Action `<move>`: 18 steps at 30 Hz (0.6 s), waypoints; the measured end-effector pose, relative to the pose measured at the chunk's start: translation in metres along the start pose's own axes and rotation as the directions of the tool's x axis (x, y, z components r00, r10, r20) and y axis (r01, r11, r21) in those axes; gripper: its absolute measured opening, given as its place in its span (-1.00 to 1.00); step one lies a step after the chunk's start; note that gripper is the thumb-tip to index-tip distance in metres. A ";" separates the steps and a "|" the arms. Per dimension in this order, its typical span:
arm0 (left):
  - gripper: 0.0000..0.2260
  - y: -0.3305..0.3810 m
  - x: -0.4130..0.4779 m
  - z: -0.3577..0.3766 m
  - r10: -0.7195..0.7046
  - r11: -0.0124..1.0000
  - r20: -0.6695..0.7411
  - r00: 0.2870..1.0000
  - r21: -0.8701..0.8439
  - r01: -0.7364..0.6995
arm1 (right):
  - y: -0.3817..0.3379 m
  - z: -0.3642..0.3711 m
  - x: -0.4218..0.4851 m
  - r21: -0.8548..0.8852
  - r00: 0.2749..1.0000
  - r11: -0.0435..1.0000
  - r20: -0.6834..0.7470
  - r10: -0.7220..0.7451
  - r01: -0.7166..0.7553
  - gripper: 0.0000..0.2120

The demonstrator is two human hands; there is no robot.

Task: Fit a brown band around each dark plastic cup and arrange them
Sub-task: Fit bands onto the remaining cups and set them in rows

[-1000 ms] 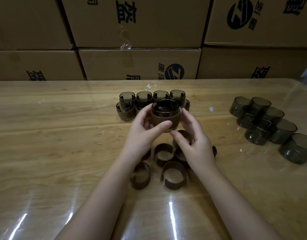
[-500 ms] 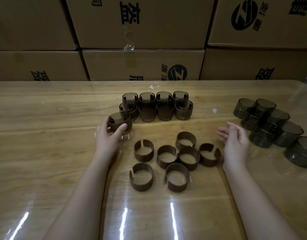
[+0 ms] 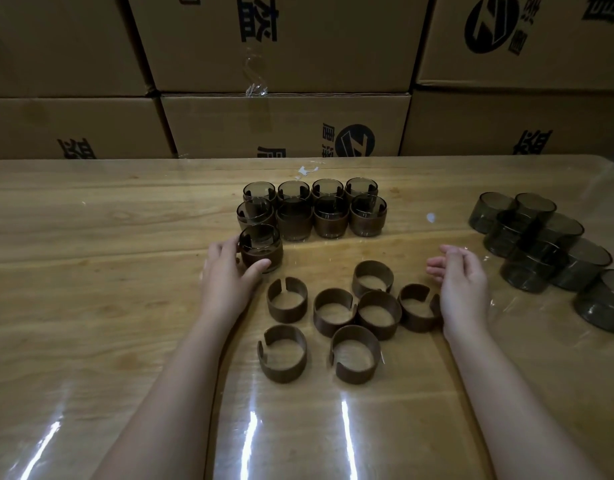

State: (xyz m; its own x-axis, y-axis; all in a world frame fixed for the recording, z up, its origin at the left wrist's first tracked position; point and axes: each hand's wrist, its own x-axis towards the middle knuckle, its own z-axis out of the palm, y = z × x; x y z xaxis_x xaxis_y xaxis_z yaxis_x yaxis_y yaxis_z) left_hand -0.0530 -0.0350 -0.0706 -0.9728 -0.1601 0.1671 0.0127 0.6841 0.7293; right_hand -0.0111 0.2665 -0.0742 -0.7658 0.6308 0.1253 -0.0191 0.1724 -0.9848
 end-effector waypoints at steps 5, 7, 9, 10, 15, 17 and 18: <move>-0.43 0.004 -0.002 0.003 0.055 0.996 -0.029 0.998 0.076 -0.053 | 0.000 0.002 -0.001 -0.040 1.000 0.999 0.012 -0.019 0.019 -0.84; -0.43 0.004 -0.001 0.003 0.046 0.997 -0.029 0.999 0.071 -0.043 | 0.000 0.002 -0.002 -0.049 0.999 0.998 0.020 -0.026 0.027 -0.83; -0.41 0.003 -0.001 0.002 0.032 0.997 -0.023 0.999 0.071 -0.030 | -0.001 0.001 -0.003 -0.051 0.999 0.998 0.029 -0.026 0.028 -0.82; -0.41 0.003 -0.001 0.002 0.028 0.997 -0.021 0.999 0.069 -0.026 | -0.001 0.001 -0.003 -0.048 0.999 0.998 0.033 -0.025 0.027 -0.82; -0.44 0.002 -0.001 0.004 0.032 0.998 -0.037 0.999 0.058 -0.030 | -0.004 0.000 -0.003 -0.031 0.999 0.999 0.053 -0.008 0.010 -0.81; -0.42 0.002 -0.001 0.003 0.013 0.999 -0.047 0.999 0.048 -0.011 | -0.005 -0.001 -0.004 -0.032 0.998 0.999 0.056 -0.005 0.006 -0.81; -0.43 0.002 0.000 0.003 0.004 0.999 -0.058 0.998 0.039 -0.001 | -0.005 -0.001 -0.004 -0.034 0.998 0.999 0.057 -0.004 0.006 -0.81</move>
State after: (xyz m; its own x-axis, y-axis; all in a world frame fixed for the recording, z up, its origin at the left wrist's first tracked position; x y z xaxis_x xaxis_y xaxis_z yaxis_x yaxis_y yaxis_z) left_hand -0.0535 -0.0318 -0.0712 -0.9576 -0.1989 0.2082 0.0050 0.7115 0.7026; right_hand -0.0073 0.2641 -0.0695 -0.8009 0.5861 0.1224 -0.0021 0.2017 -0.9795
